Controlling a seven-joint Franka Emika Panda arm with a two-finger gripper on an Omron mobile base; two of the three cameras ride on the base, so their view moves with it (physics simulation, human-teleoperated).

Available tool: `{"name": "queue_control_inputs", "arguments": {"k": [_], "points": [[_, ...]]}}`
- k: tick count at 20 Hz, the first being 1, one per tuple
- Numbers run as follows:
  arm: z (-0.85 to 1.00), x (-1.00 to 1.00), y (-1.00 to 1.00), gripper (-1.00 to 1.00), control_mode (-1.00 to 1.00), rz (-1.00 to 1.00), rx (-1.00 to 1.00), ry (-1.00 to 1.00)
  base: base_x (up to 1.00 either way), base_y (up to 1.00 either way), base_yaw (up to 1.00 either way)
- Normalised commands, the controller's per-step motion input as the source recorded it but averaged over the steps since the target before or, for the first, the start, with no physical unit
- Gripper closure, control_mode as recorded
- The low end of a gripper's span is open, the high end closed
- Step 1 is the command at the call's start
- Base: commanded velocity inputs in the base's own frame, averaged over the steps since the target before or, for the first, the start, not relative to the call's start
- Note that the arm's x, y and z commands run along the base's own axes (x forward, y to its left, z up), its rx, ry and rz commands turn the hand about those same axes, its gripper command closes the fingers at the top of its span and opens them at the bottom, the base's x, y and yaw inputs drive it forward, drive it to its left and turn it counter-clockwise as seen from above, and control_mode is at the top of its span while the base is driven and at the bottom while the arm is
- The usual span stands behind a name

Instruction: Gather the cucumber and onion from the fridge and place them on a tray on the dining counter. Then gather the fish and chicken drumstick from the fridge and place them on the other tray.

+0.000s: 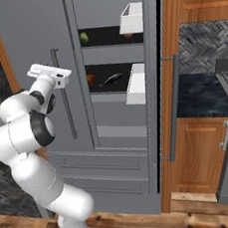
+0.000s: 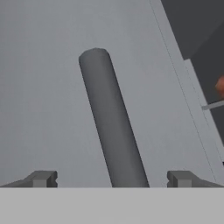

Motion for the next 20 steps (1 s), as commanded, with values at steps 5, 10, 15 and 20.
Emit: {"name": "queue_control_inputs", "arguments": {"k": [5,10,15,20], "points": [[-0.11,0.39,0.03,1.00,-1.00,0.00,0.00,0.00,0.00,0.00,0.00],[-0.12,0.35,0.07,1.00,-1.00,0.02,0.00,0.00,0.00,0.00,0.00],[-0.07,0.10,0.20,1.00,-1.00,0.07,0.00,0.00,0.00,0.00,0.00],[0.00,-0.47,0.18,1.00,-1.00,0.12,0.00,0.00,0.00,0.00,0.00]]}}
